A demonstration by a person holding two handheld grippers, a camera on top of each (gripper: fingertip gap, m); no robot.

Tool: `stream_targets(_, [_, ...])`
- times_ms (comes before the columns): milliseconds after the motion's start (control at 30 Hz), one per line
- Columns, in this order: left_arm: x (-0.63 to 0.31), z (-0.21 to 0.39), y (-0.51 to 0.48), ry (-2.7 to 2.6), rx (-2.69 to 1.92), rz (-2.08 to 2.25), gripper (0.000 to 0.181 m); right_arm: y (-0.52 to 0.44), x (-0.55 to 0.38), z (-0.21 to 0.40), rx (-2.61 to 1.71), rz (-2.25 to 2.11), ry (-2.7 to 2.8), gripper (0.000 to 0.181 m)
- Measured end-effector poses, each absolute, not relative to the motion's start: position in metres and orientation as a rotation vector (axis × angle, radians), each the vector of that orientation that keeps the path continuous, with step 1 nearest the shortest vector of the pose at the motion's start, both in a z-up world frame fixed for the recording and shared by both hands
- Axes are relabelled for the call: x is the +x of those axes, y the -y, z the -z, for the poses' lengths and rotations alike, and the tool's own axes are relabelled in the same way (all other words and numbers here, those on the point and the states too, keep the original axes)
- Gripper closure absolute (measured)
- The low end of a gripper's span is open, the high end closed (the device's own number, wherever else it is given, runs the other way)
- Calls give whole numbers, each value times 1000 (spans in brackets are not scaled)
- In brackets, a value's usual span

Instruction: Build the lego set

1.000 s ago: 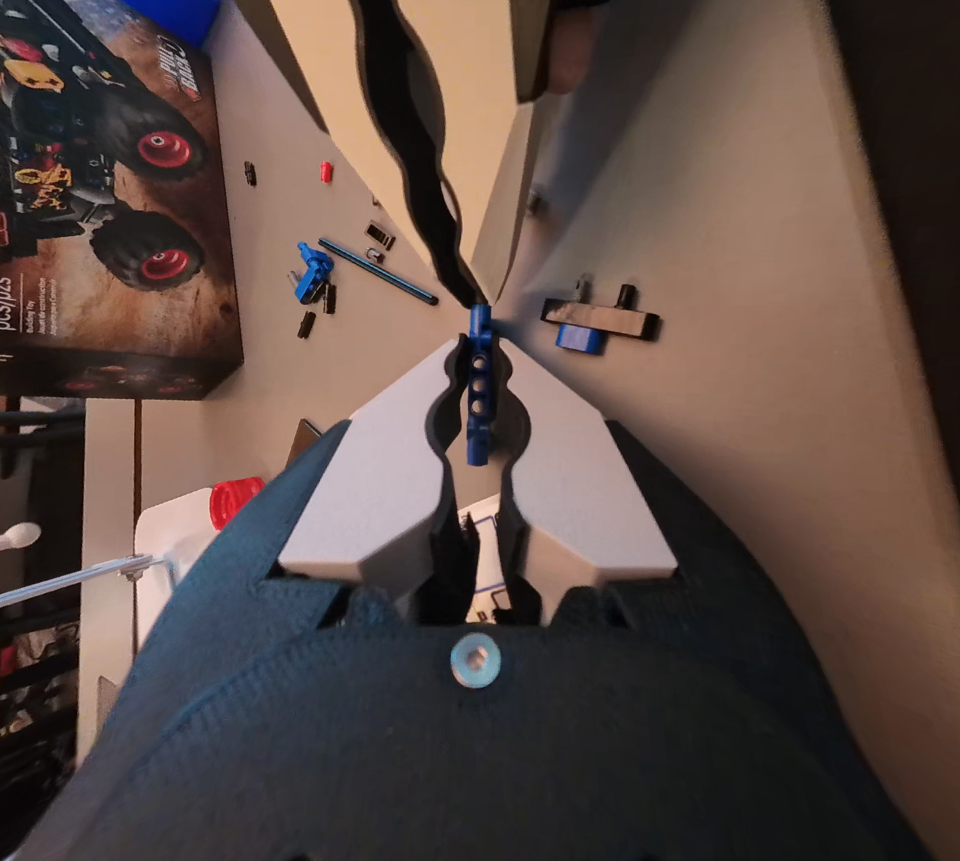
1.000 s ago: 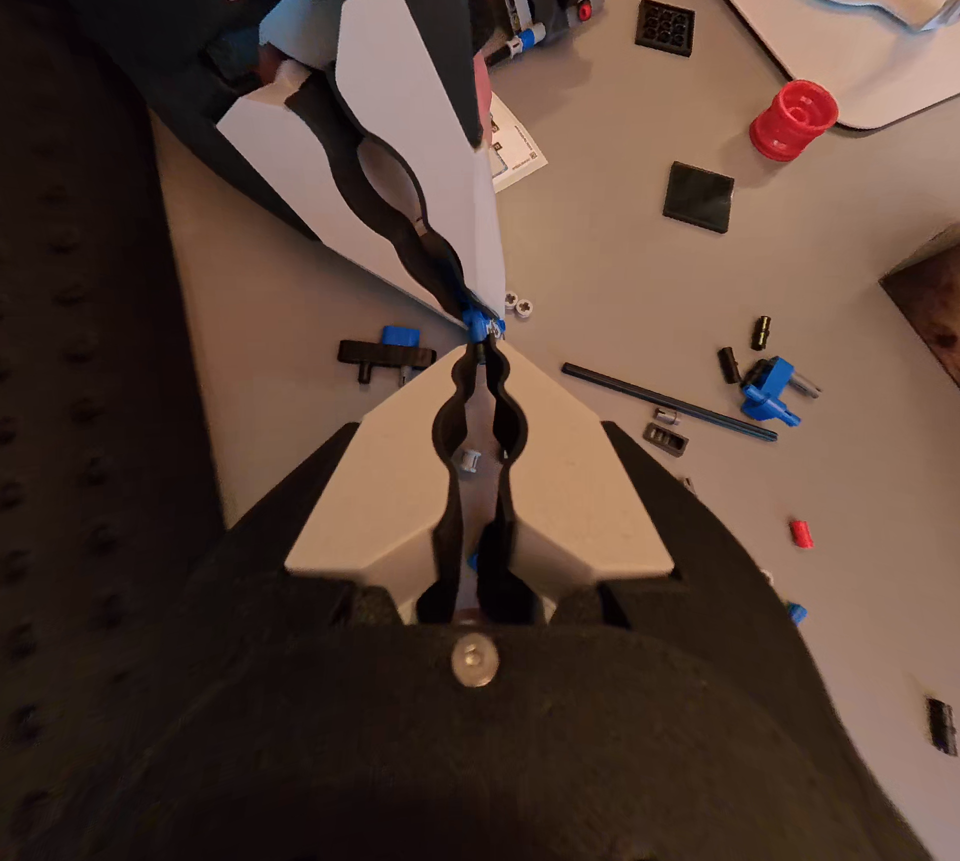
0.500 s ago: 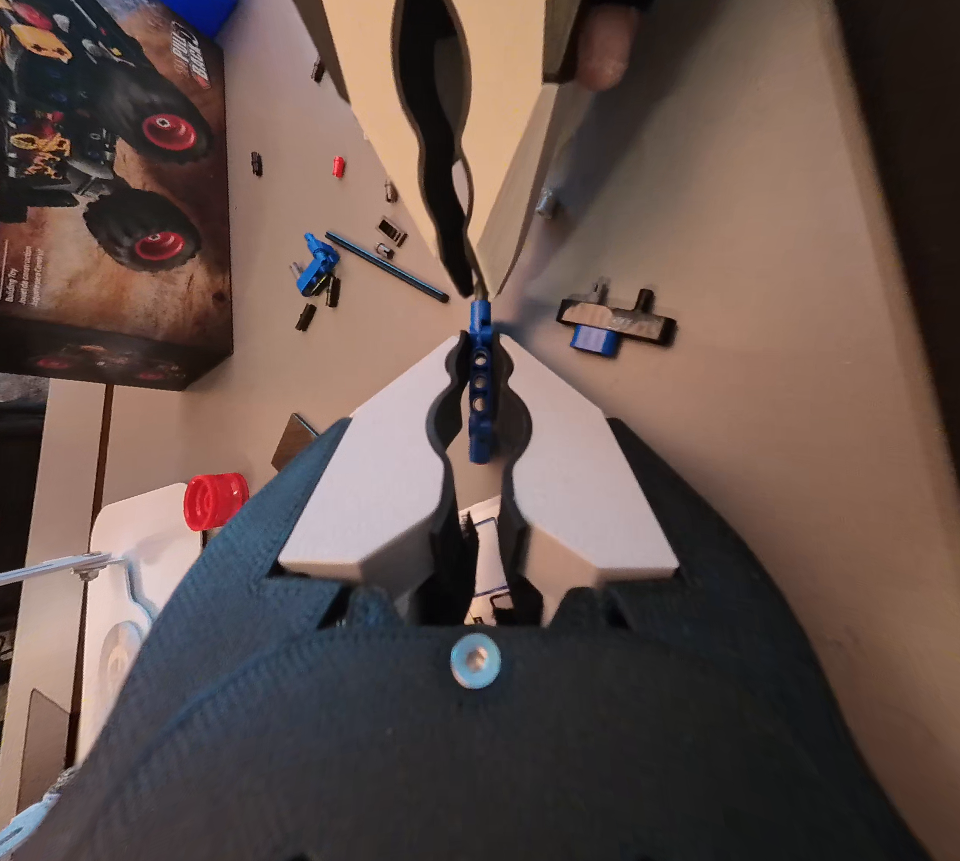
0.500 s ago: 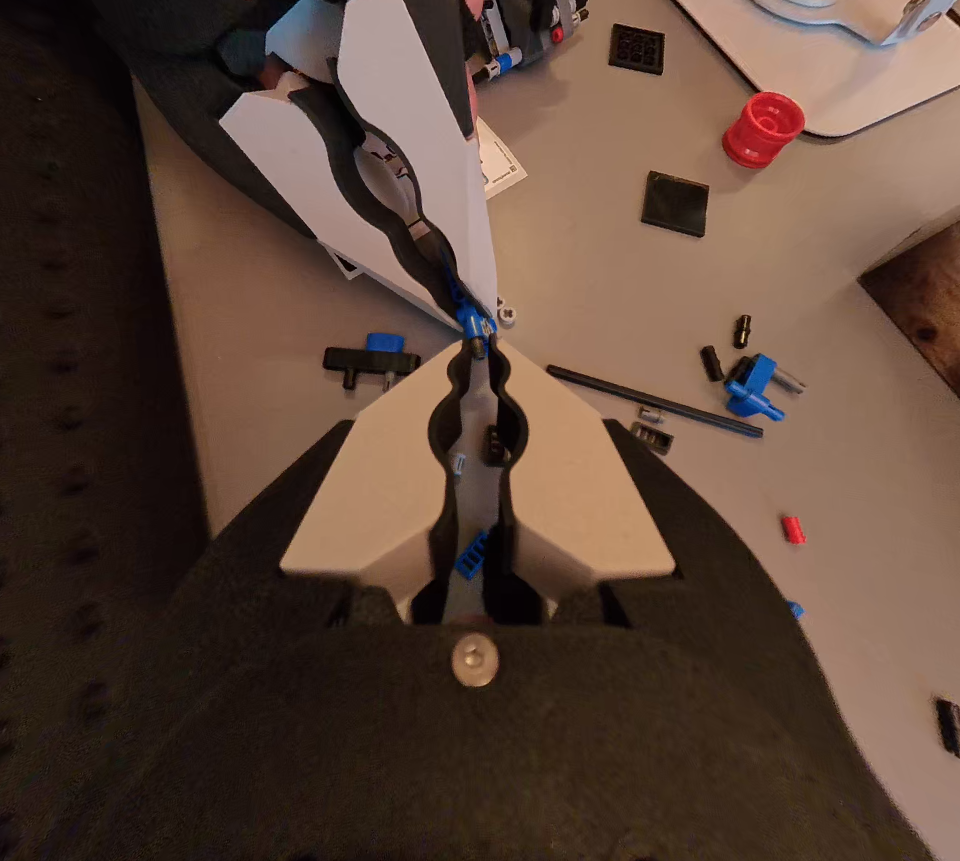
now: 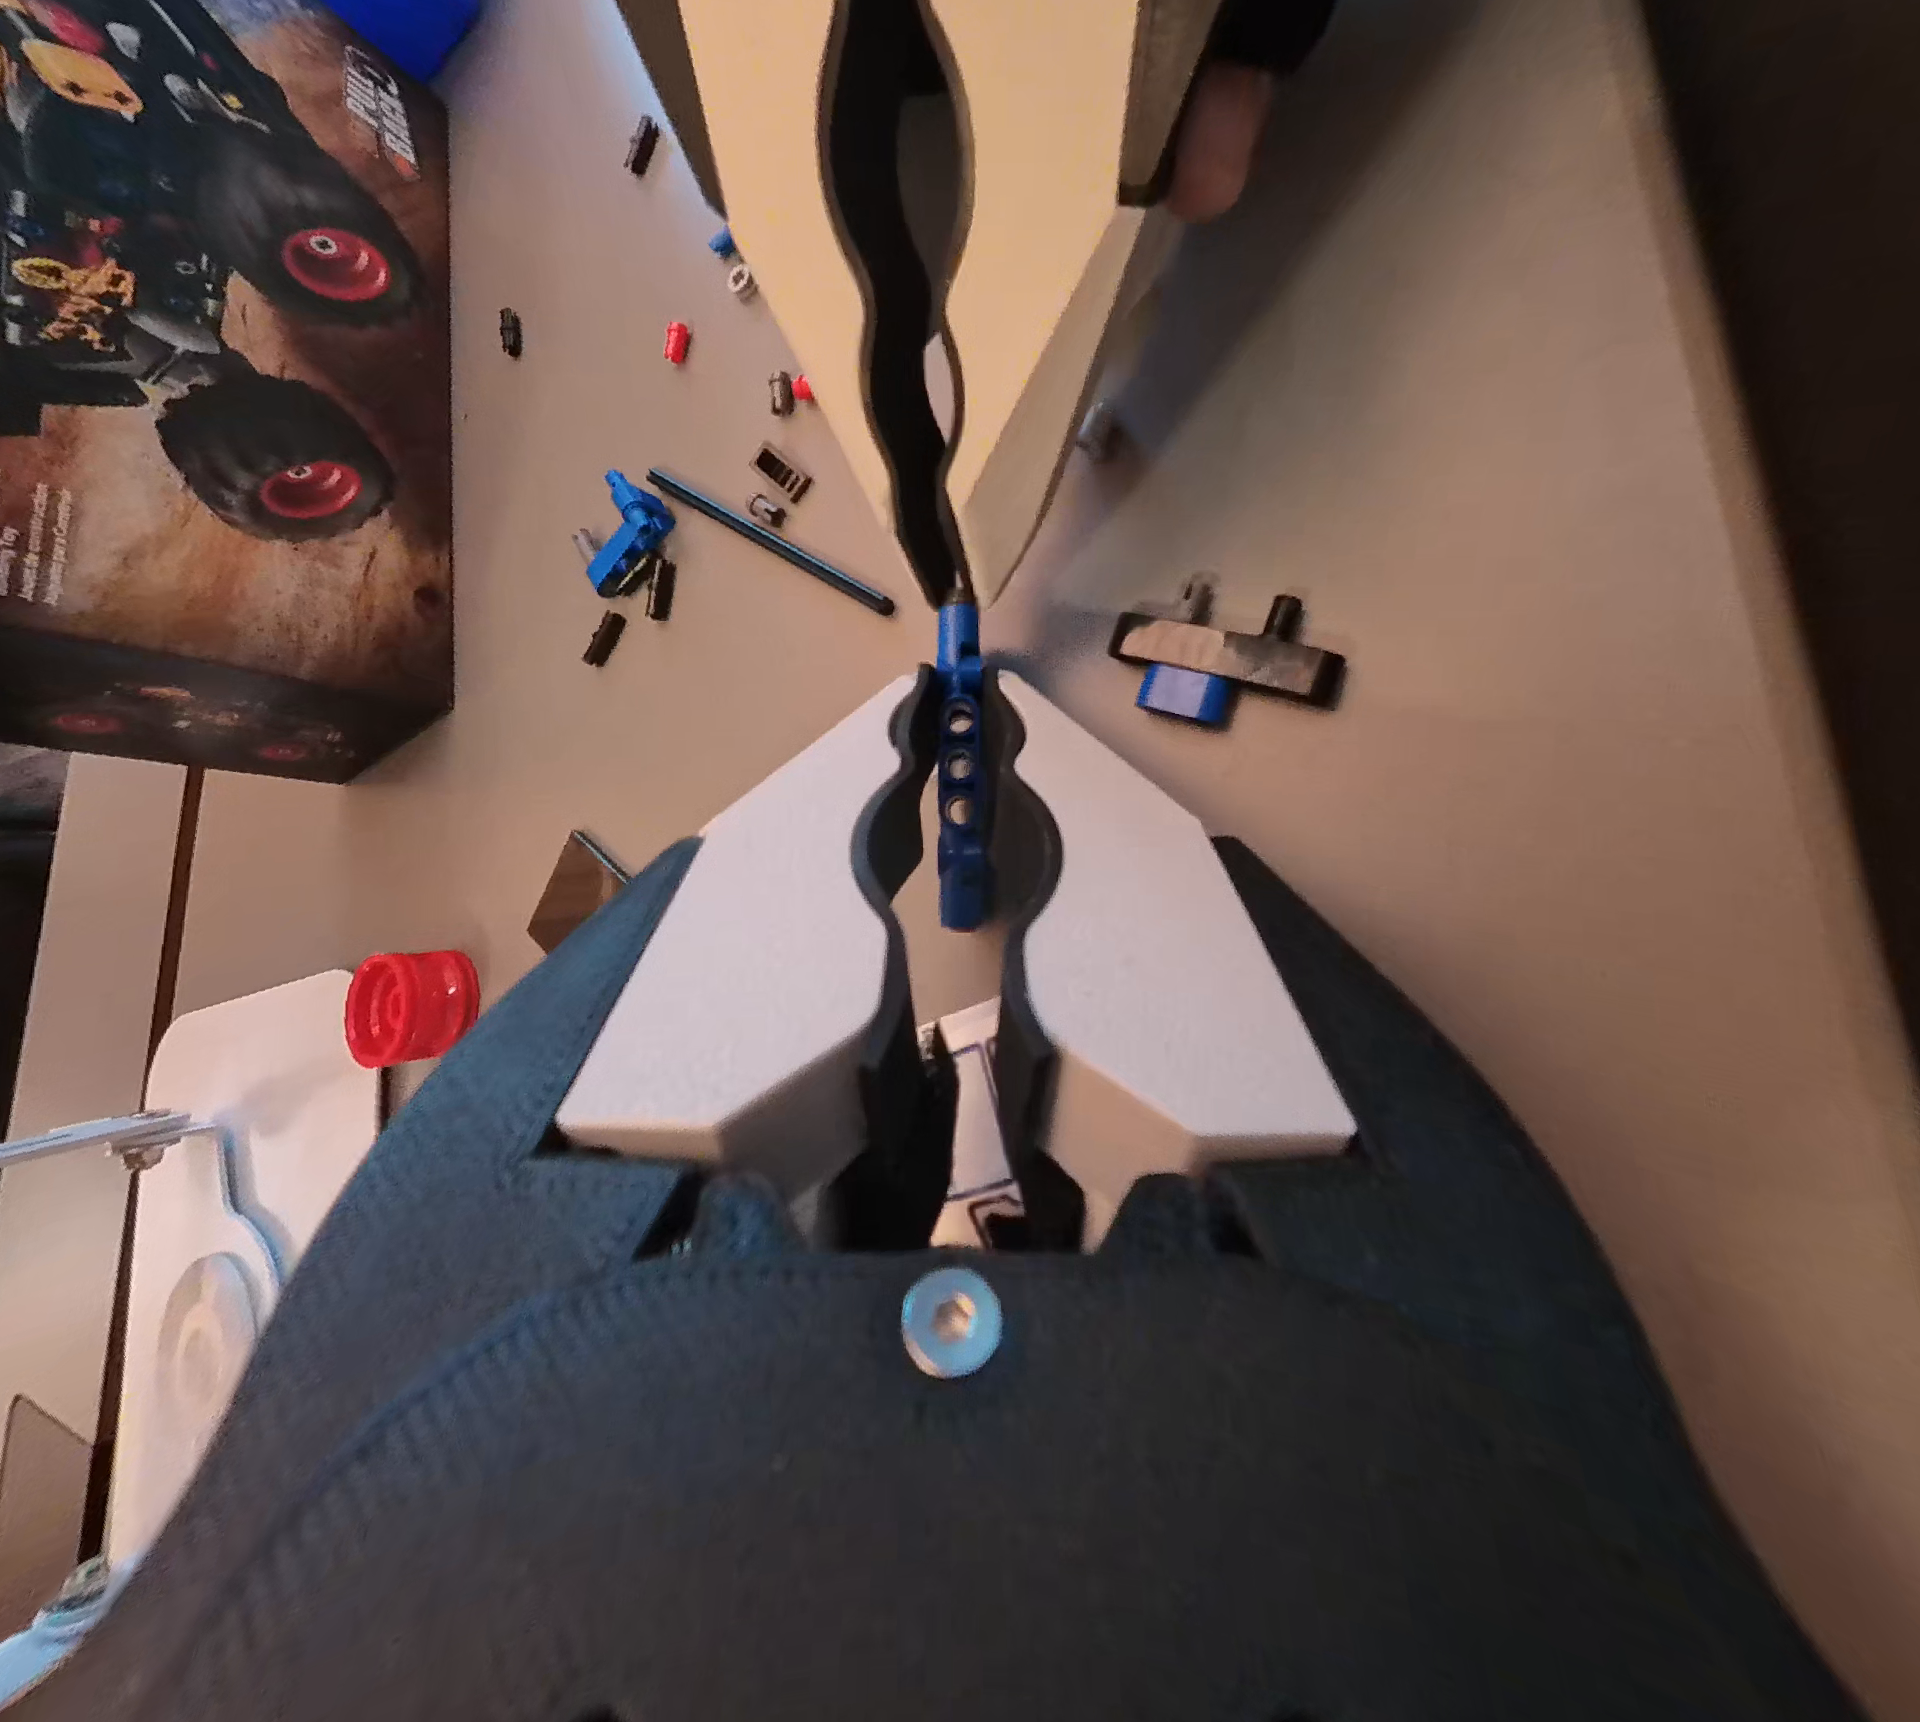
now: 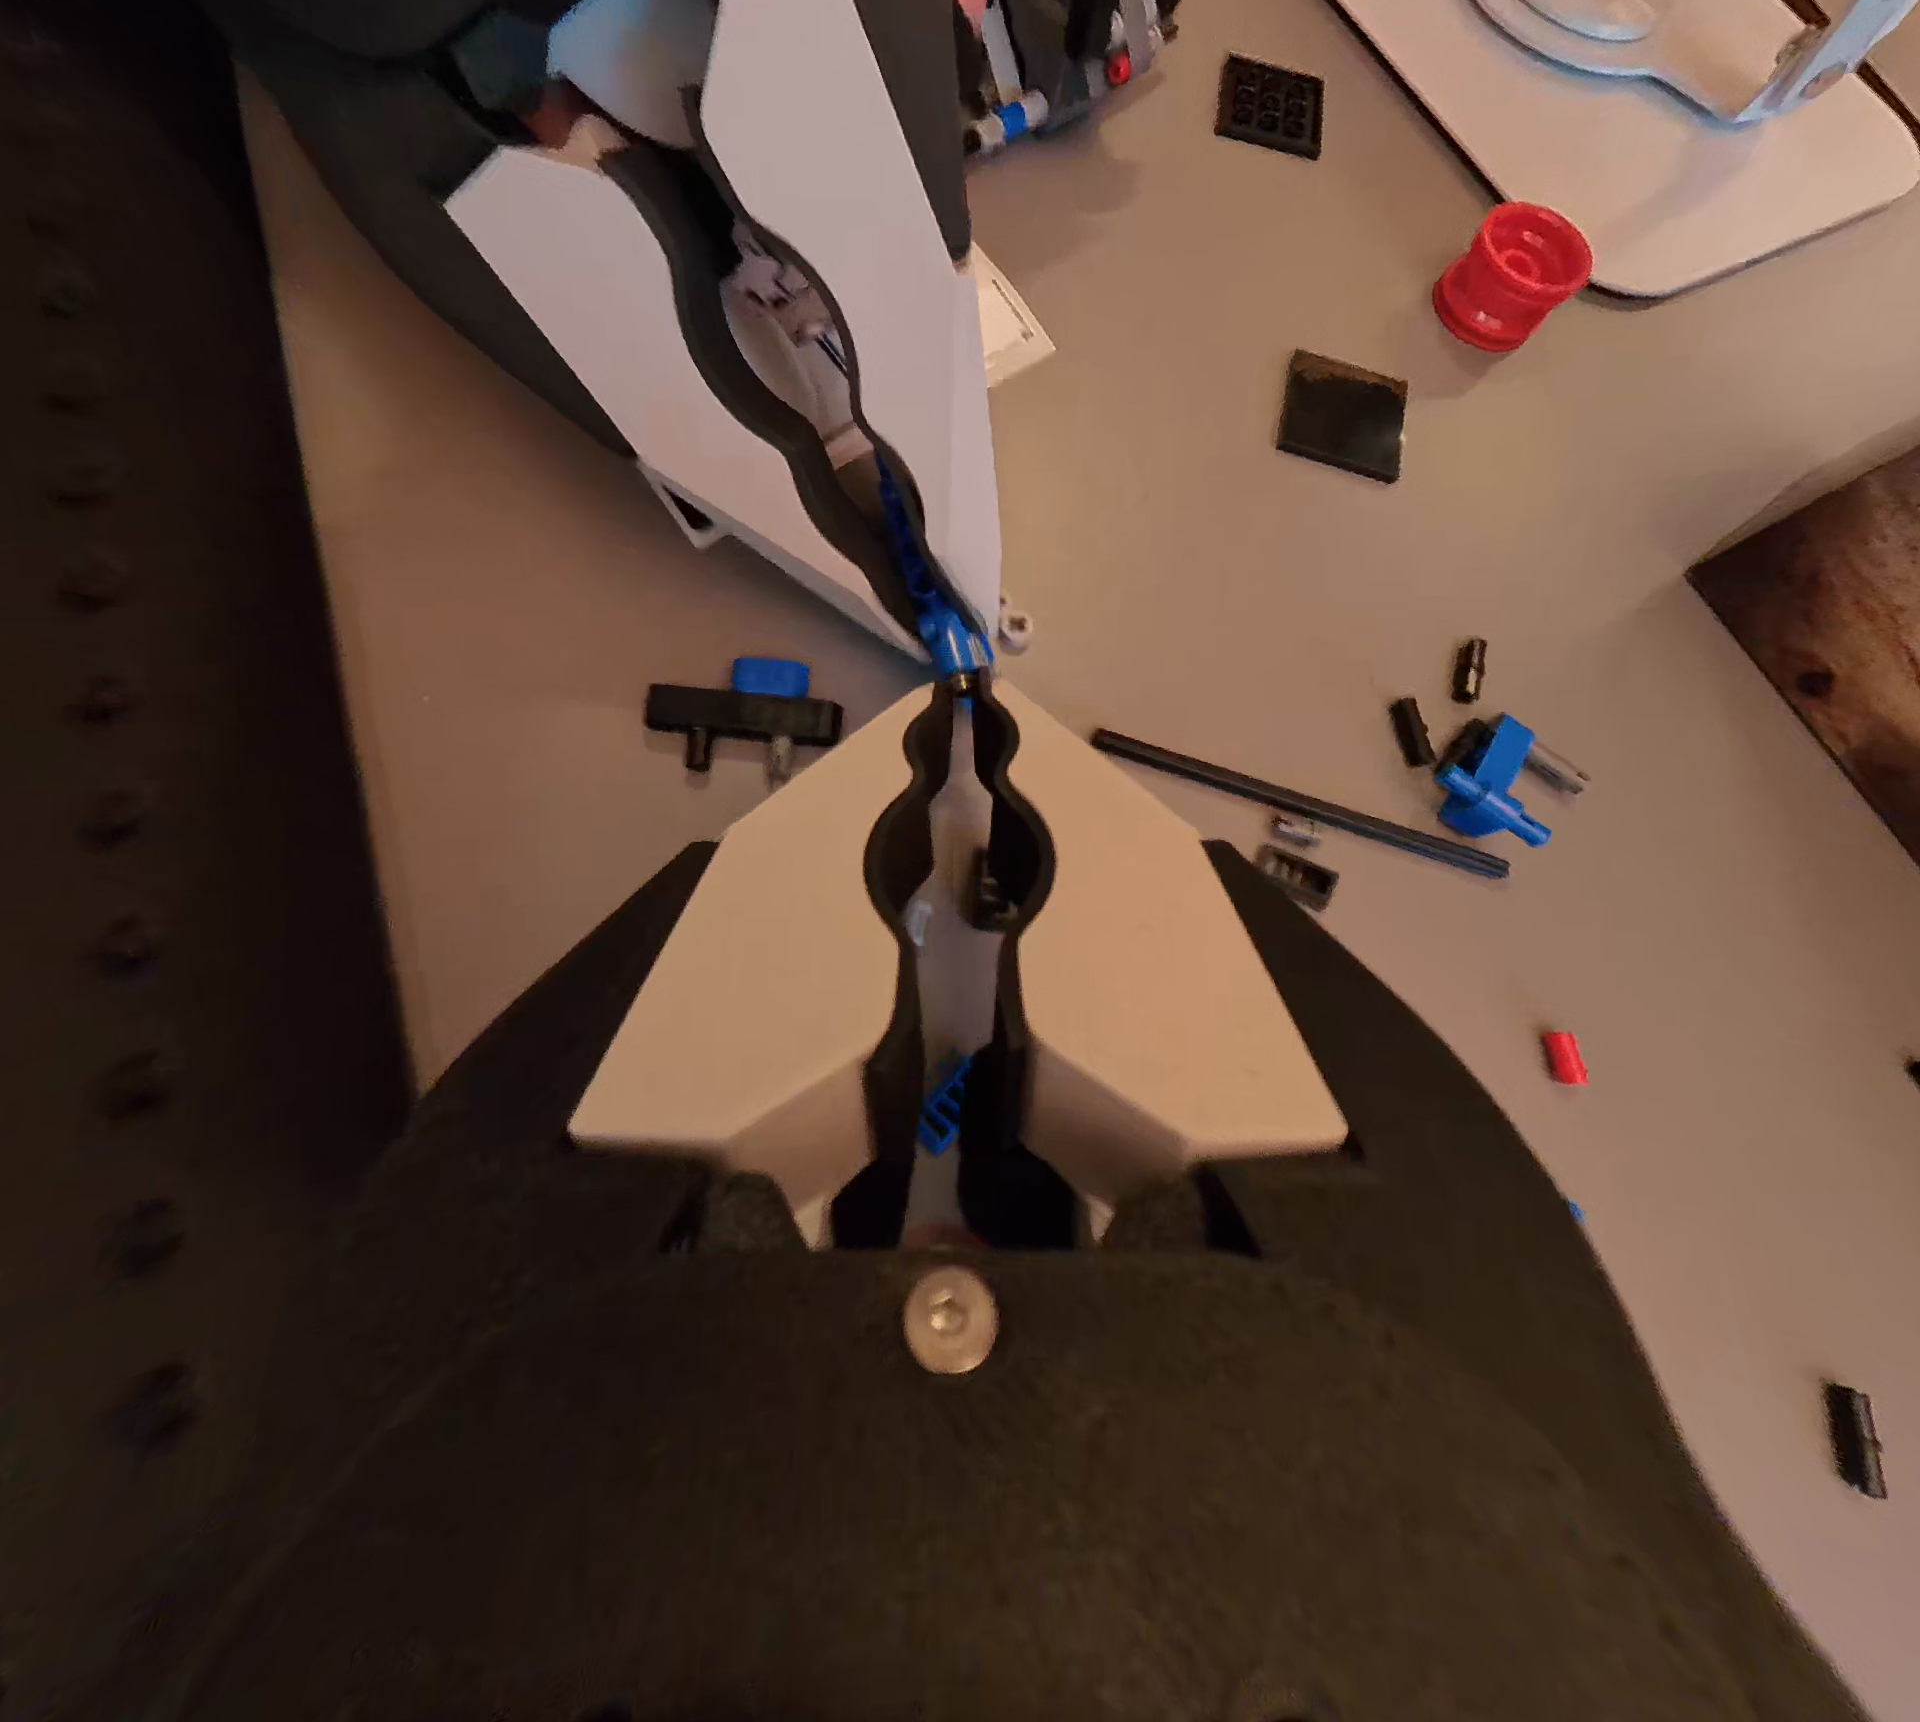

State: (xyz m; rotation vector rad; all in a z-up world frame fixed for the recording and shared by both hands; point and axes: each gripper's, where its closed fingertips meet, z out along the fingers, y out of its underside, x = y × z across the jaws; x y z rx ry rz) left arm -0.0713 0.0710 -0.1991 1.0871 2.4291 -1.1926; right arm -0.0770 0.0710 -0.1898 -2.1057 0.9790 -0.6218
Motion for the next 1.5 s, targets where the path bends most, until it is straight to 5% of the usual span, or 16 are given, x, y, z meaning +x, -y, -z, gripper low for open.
stream_targets(667, [-62,200,-70,-2383,1093,1146,176,31,-80,197,-2202,730,-1262,175])
stream_targets(1500, [-66,201,-71,-2406,1103,1168,176,22,-68,210,-2288,455,-1049,177])
